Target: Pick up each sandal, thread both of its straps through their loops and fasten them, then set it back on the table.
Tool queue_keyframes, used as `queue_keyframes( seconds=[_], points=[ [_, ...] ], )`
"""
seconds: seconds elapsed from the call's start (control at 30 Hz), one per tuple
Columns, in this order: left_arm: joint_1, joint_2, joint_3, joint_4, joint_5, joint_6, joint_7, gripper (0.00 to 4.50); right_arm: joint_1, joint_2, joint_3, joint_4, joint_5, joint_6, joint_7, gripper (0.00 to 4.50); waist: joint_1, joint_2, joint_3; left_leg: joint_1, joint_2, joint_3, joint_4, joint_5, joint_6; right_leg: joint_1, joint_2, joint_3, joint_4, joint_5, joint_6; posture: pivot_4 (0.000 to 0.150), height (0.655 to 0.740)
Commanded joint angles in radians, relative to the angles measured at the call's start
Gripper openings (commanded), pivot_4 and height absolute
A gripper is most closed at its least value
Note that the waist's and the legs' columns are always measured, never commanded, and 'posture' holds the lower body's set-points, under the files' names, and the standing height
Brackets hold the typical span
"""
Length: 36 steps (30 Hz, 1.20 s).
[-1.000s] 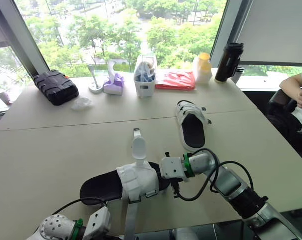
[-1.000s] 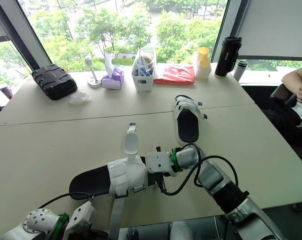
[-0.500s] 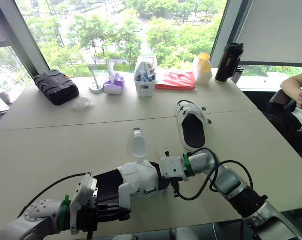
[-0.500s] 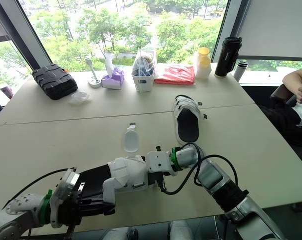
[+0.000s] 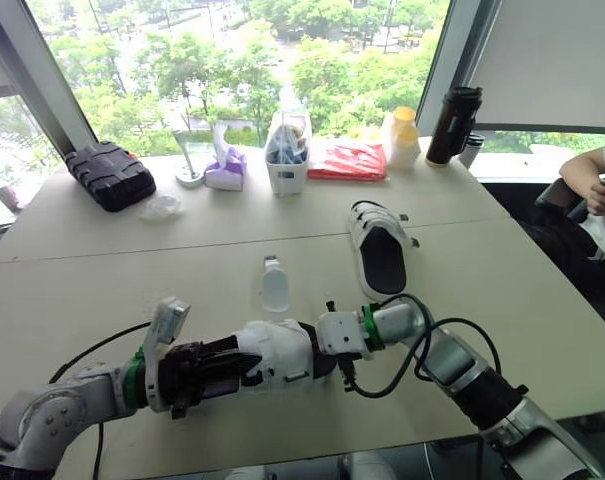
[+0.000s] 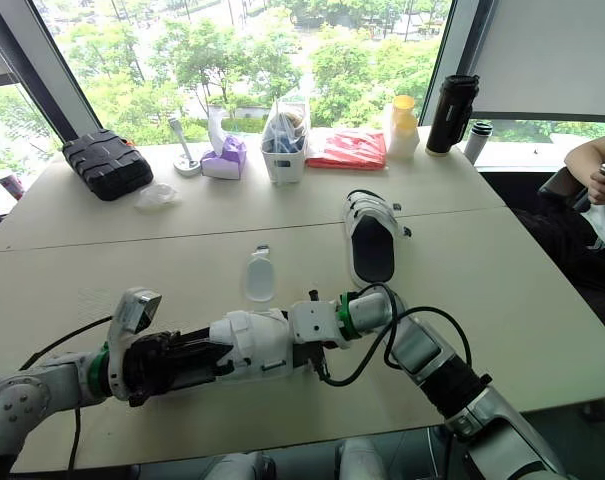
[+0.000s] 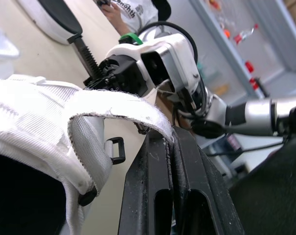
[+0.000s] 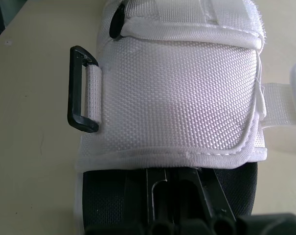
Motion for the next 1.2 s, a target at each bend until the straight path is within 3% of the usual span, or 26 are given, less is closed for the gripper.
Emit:
queue_keyframes(
  seconds=[0.03,0.23,0.47,0.67,0.93,1.2],
  points=[
    [-0.046,-0.029,0.050,0.041,-0.083,0.040,0.068,0.93,0.038,-0.019,0.059,0.112,-0.095,0.040,-0.003,0.00,0.001,0.000,0.000,0.000,0.000,0.000,0.000,0.000,-0.001,0.000,0.000,0.000,0.000,0.000,0.000,0.150,0.7400],
    [-0.095,-0.145,0.106,0.142,-0.169,0.047,0.260,3.99,0.037,-0.017,0.059,0.114,-0.095,0.040,-0.006,0.00,0.001,0.000,0.000,0.001,0.000,0.000,0.000,0.002,-0.004,0.000,-0.001,0.000,0.000,0.000,0.000,0.150,0.7400],
    [-0.132,-0.248,0.199,0.199,-0.191,-0.009,0.426,3.99,0.028,-0.009,0.061,0.128,-0.096,0.035,-0.010,0.00,0.001,-0.002,-0.002,0.001,0.000,-0.001,0.000,0.003,-0.006,0.000,0.000,0.000,0.000,0.003,-0.002,0.150,0.7400],
    [-0.232,-0.129,0.098,0.113,0.108,-0.128,0.220,3.99,0.024,-0.005,0.064,0.134,-0.098,0.032,-0.010,0.00,0.003,-0.004,-0.002,0.000,0.000,0.000,-0.001,0.006,-0.010,0.000,0.001,-0.001,0.000,0.002,-0.002,0.150,0.7400],
    [-0.436,0.016,-0.217,0.149,0.536,-0.276,-0.041,3.99,0.020,-0.001,0.064,0.144,-0.104,0.026,-0.016,0.00,0.000,-0.004,-0.002,0.001,0.000,0.003,-0.002,0.006,-0.011,0.001,0.002,-0.001,0.000,0.002,-0.002,0.150,0.7400],
    [-0.570,0.010,-0.362,0.238,0.688,-0.291,-0.215,3.99,0.026,-0.004,0.063,0.146,-0.116,0.020,-0.028,0.00,-0.002,-0.004,-0.001,0.001,0.001,0.001,-0.002,0.006,-0.011,0.000,0.004,-0.001,0.001,0.002,-0.002,0.150,0.7400]
  ],
)
